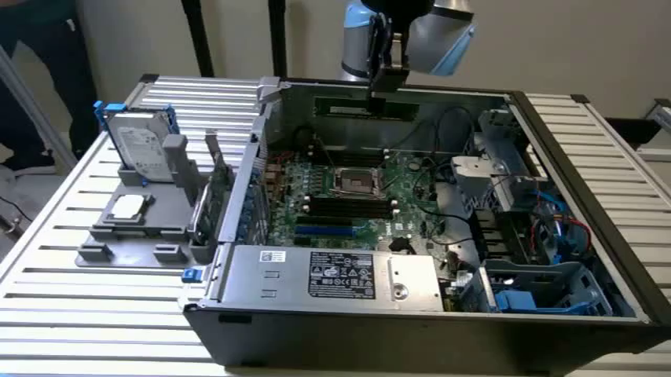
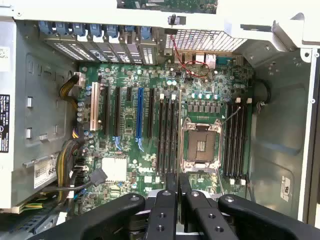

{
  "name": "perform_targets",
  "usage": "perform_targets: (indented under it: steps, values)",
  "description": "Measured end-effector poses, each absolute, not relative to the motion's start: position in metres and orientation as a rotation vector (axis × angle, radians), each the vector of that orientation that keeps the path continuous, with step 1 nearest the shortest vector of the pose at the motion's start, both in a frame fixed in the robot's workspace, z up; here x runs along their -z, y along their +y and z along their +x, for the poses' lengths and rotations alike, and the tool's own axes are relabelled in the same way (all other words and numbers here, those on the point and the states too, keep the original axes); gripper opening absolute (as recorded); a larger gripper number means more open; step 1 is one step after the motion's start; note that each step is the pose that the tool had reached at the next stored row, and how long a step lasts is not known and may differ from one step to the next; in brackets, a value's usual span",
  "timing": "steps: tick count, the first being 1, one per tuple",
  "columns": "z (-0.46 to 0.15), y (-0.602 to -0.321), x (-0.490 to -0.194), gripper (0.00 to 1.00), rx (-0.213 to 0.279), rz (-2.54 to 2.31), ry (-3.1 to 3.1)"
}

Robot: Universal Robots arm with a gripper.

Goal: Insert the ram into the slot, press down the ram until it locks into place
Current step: 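Insert the ram into the slot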

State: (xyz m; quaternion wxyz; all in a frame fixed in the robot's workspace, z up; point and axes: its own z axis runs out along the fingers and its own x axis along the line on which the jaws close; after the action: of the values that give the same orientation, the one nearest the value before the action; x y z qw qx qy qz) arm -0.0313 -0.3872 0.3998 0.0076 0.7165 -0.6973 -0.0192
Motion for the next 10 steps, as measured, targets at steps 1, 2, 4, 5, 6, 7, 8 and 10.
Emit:
perform_targets:
  steps: [1, 2, 4, 5, 6, 7, 8, 10]
  values:
    - [-0.0313, -0.3872, -0.3999, 0.13, 0.060, 2.240, -2.180]
    - [-0.0314, -0.3872, -0.3998, 0.13, 0.060, 2.240, -2.180]
    - [-0.0313, -0.3872, -0.3999, 0.13, 0.060, 2.240, -2.180]
    - [-0.0314, -0.3872, -0.3999, 0.13, 0.060, 2.240, -2.180]
    - [-0.0313, -0.3872, -0.3998, 0.13, 0.060, 2.240, -2.180]
    - [-0.0314, -0.3872, -0.3999, 0.13, 0.060, 2.240, -2.180]
    - [-0.0314, -0.3872, -0.3998, 0.13, 0.060, 2.240, -2.180]
    - [-0.0313, -0.3872, -0.3998, 0.13, 0.060, 2.240, -2.180]
